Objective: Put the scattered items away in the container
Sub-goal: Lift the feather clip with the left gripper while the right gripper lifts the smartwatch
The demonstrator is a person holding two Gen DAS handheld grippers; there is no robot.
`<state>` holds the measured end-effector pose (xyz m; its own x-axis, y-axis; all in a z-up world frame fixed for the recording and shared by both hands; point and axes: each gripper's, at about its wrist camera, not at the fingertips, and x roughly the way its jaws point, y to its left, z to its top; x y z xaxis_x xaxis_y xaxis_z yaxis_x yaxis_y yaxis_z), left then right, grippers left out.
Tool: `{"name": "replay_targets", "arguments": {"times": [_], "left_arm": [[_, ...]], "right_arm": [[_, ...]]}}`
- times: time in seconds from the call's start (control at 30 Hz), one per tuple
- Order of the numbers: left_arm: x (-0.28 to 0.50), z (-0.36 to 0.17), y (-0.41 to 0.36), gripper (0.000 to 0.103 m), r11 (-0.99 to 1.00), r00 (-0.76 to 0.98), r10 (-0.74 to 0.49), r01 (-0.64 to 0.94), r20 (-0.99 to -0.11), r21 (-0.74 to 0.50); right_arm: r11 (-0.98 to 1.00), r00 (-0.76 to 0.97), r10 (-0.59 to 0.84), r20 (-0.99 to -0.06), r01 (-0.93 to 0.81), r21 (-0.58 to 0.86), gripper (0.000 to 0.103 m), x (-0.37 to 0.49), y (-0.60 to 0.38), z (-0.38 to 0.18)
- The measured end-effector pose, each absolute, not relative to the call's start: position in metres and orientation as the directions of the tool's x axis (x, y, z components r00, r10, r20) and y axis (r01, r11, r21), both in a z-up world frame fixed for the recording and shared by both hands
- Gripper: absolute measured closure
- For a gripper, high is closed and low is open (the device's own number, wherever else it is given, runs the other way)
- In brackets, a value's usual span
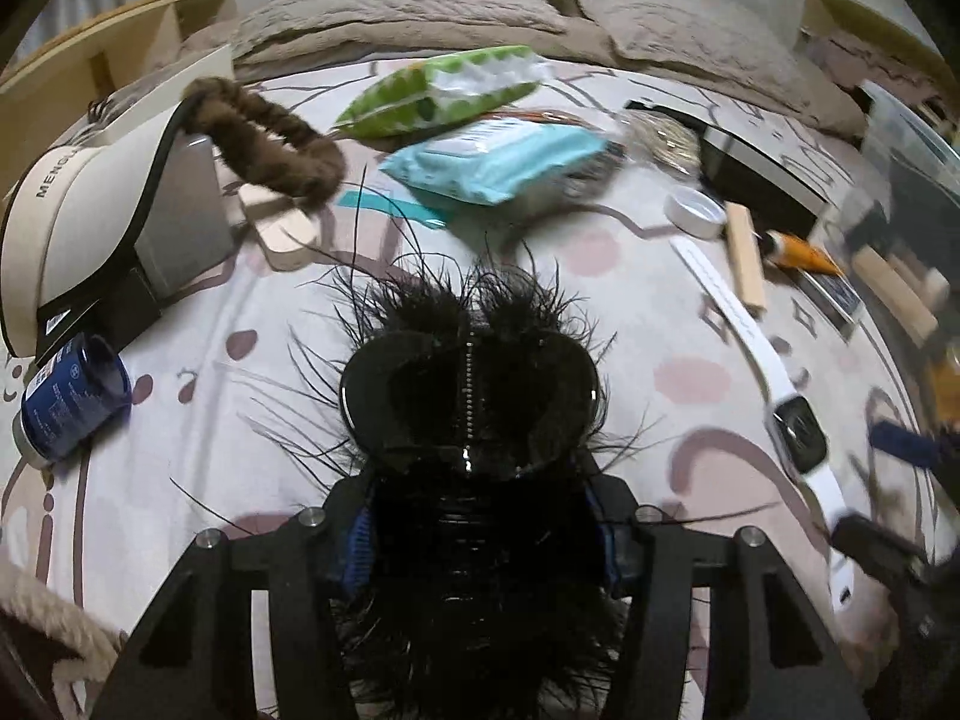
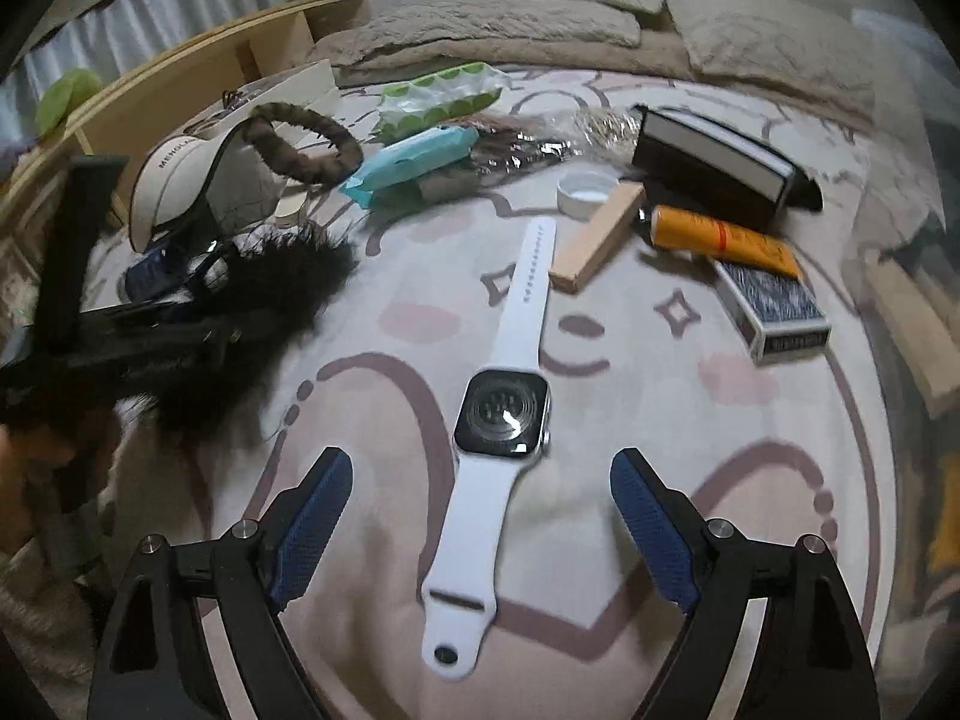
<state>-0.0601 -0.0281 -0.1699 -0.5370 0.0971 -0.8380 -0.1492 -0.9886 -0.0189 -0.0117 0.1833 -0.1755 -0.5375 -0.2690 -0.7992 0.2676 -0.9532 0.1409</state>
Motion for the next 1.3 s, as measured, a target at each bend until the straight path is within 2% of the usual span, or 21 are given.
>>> {"name": "replay_targets", "arguments": {"times": [0.27, 0.33, 0.37, 0.4, 0.47, 0.7, 0.9, 1.3], "left_arm": [[-0.039, -0.158, -0.013, 0.048, -0.980, -0.541, 0.136, -0.196, -0.830, -0.033], [-0.036, -0.156, -0.010, 0.048, -0.978, -0.542, 0.145, -0.205, -0.828, -0.038], [-0.034, -0.156, -0.009, 0.048, -0.977, -0.541, 0.150, -0.208, -0.827, -0.041], [-0.033, -0.156, -0.007, 0.048, -0.976, -0.541, 0.152, -0.212, -0.827, -0.041], [-0.030, -0.156, -0.004, 0.048, -0.975, -0.538, 0.155, -0.217, -0.828, -0.041], [-0.025, -0.162, 0.003, 0.048, -0.975, -0.530, 0.155, -0.217, -0.834, -0.043], [-0.023, -0.166, 0.006, 0.048, -0.977, -0.527, 0.146, -0.207, -0.837, -0.040], [-0.018, -0.157, -0.002, 0.048, -0.987, -0.563, 0.133, -0.153, -0.816, -0.056]], "right_arm": [[-0.957, -0.516, -0.260, -0.816, 0.248, 0.149, 0.016, -0.025, 0.180, -0.186], [-0.953, -0.503, -0.277, -0.819, 0.254, 0.166, 0.030, -0.028, 0.181, -0.189], [-0.957, -0.500, -0.261, -0.826, 0.246, 0.154, 0.042, -0.029, 0.180, -0.191], [-0.961, -0.497, -0.245, -0.832, 0.238, 0.140, 0.050, -0.031, 0.181, -0.194], [-0.964, -0.494, -0.230, -0.838, 0.235, 0.126, 0.056, -0.034, 0.182, -0.197], [-0.963, -0.502, -0.193, -0.843, 0.260, 0.066, 0.061, -0.037, 0.173, -0.200], [-0.966, -0.532, -0.154, -0.833, 0.258, 0.014, 0.061, -0.036, 0.166, -0.199], [-0.961, -0.563, -0.233, -0.793, 0.256, 0.101, 0.062, -0.016, 0.170, -0.176]]}}
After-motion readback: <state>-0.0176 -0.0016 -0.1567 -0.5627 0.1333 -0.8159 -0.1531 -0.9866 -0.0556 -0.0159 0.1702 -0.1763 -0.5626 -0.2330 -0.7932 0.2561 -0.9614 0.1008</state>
